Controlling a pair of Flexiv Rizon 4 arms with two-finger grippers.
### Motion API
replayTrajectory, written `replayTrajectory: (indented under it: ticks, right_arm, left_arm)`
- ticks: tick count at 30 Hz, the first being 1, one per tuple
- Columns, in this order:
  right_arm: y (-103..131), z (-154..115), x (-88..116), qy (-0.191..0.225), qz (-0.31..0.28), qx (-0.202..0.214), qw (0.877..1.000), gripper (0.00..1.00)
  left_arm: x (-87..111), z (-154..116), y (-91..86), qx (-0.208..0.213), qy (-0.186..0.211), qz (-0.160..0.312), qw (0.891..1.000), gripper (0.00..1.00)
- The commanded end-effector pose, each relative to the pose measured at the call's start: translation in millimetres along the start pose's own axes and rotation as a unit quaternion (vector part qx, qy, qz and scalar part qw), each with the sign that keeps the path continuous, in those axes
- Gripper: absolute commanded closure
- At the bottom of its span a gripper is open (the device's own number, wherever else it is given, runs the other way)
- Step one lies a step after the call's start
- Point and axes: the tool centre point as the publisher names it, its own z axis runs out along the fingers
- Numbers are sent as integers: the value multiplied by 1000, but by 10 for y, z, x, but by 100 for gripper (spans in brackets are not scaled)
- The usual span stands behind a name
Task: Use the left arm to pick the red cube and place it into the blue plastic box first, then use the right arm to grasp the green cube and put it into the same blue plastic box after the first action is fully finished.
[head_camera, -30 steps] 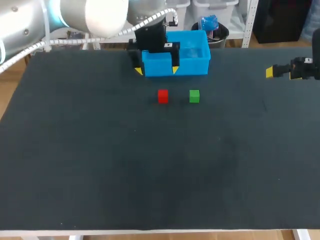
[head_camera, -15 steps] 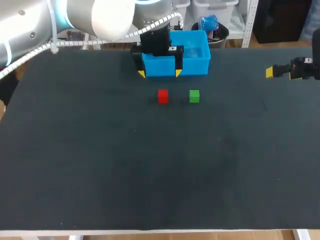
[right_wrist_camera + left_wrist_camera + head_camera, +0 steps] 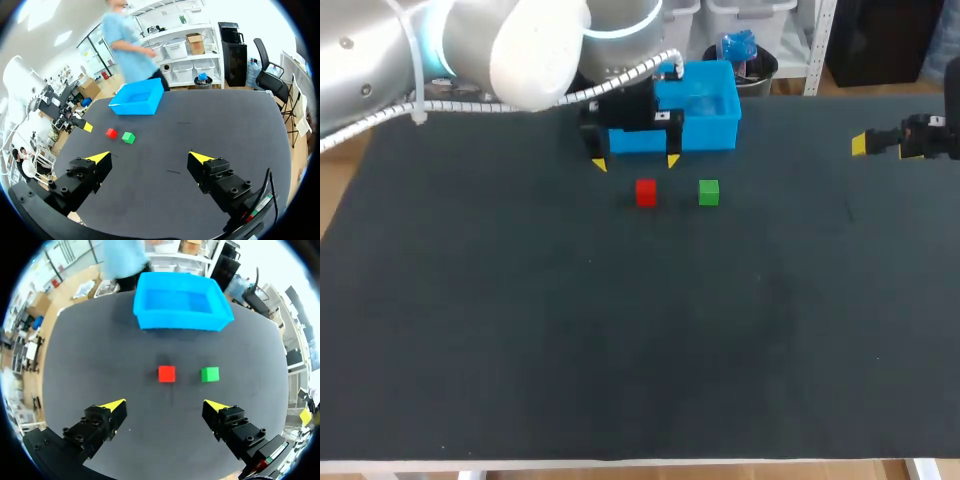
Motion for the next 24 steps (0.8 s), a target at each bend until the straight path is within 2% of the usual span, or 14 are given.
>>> replayTrajectory:
  ticks: [1,15,24]
  right_arm:
    - [0,-3,0,0,0,0,1000,0]
    - [0,-3,0,0,0,0,1000,0]
    - [0,-3,0,0,0,0,1000,0]
  left_arm:
    - [17,71,2,-1,-16,-1,1000,0]
    - [-69,314,23,-15,-24,-21,999,0]
    - [-108,332,28,-18,-31,-15,999,0]
